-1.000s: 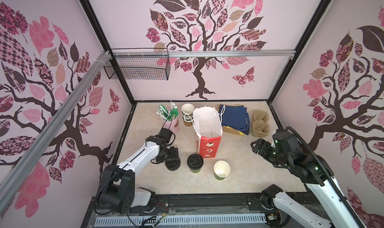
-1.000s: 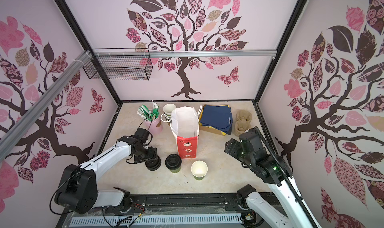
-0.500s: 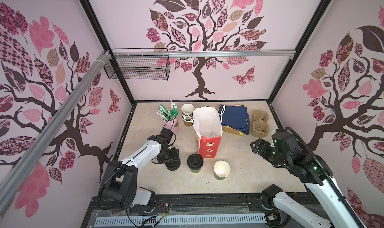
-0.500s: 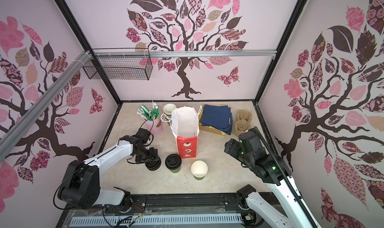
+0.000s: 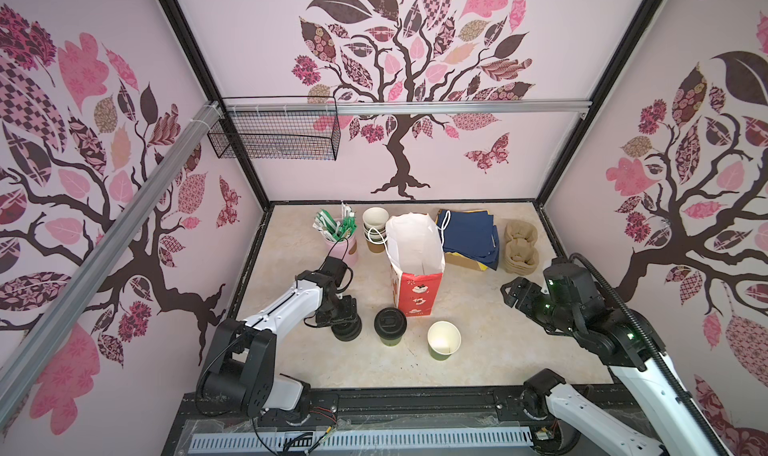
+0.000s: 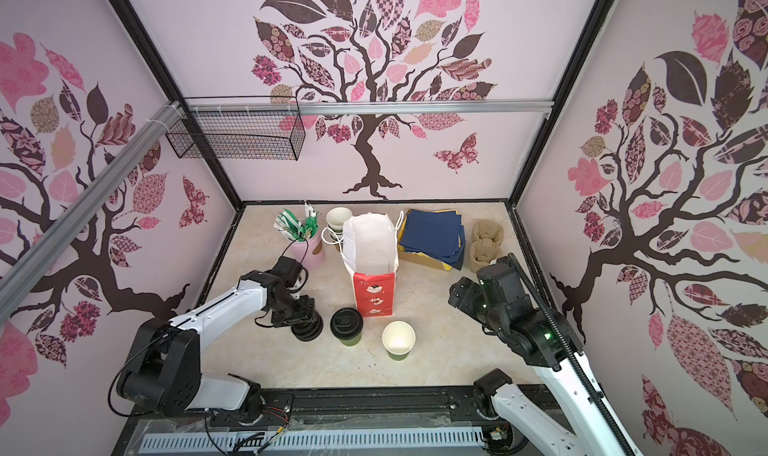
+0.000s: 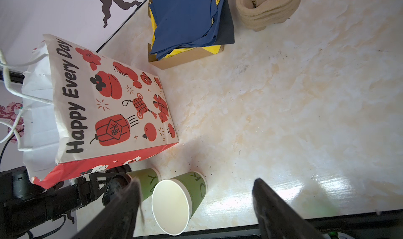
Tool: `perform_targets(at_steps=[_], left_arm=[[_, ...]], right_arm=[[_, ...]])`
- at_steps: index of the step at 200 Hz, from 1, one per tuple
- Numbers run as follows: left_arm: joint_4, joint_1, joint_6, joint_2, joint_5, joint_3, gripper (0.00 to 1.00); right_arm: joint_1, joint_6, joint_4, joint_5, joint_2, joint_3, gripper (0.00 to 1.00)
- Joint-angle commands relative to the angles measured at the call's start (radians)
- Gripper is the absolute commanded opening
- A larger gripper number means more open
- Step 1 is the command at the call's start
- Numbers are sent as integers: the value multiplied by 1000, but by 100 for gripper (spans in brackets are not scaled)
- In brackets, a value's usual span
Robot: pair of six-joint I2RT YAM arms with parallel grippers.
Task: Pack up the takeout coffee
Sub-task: 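Move the left gripper to the loose black lid and grasp it, then lift the black lid and carry it over the green paper cup with the left gripper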
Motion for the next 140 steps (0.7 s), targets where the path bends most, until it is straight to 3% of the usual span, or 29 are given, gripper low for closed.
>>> perform_targets(at_steps=[1,140], left_arm=[[-15,-4,-3,-48,-16,5,70],[-179,-13,-89,-328,-33,52,65]], right_arm=[[-6,1,-8,19,1,17,84],[-6,-8,-16,14,1,29,84]])
